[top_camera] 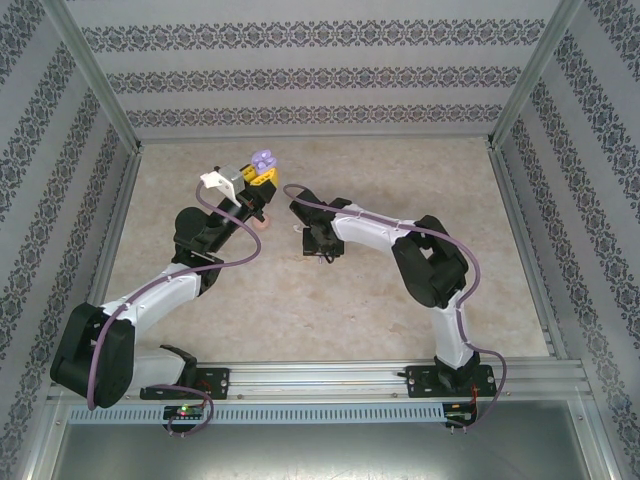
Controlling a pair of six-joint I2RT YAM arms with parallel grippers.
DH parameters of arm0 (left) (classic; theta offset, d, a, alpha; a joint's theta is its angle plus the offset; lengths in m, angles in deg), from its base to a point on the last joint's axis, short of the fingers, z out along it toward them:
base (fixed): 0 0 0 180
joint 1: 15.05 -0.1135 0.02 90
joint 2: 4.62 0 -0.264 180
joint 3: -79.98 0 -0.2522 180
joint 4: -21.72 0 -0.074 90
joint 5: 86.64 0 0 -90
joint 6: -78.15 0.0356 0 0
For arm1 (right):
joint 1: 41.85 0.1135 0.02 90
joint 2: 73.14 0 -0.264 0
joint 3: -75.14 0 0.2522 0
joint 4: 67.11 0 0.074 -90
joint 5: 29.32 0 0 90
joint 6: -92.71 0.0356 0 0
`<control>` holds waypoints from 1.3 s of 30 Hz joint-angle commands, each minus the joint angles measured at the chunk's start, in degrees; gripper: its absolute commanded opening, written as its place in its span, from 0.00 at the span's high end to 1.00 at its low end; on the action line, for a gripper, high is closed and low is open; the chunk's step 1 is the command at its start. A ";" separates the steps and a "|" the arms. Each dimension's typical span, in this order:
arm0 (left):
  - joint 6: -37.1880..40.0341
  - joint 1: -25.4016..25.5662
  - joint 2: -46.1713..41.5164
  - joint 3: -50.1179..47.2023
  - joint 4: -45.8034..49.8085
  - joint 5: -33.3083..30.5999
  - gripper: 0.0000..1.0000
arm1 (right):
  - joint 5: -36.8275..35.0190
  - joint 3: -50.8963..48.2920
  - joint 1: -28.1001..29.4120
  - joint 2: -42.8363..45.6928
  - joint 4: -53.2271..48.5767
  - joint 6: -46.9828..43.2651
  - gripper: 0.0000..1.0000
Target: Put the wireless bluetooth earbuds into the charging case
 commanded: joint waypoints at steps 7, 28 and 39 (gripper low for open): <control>-0.22 -0.75 -0.69 -0.14 -4.02 0.60 1.00 | -2.16 1.95 0.40 -3.12 -2.18 0.95 0.58; -0.93 -0.69 -0.36 -0.71 -4.42 0.32 1.00 | -2.82 2.23 1.80 -5.17 -2.61 1.04 0.72; -1.02 -0.76 -0.36 -0.54 -3.70 0.87 1.00 | -4.46 0.51 2.07 -1.43 -0.93 0.97 0.79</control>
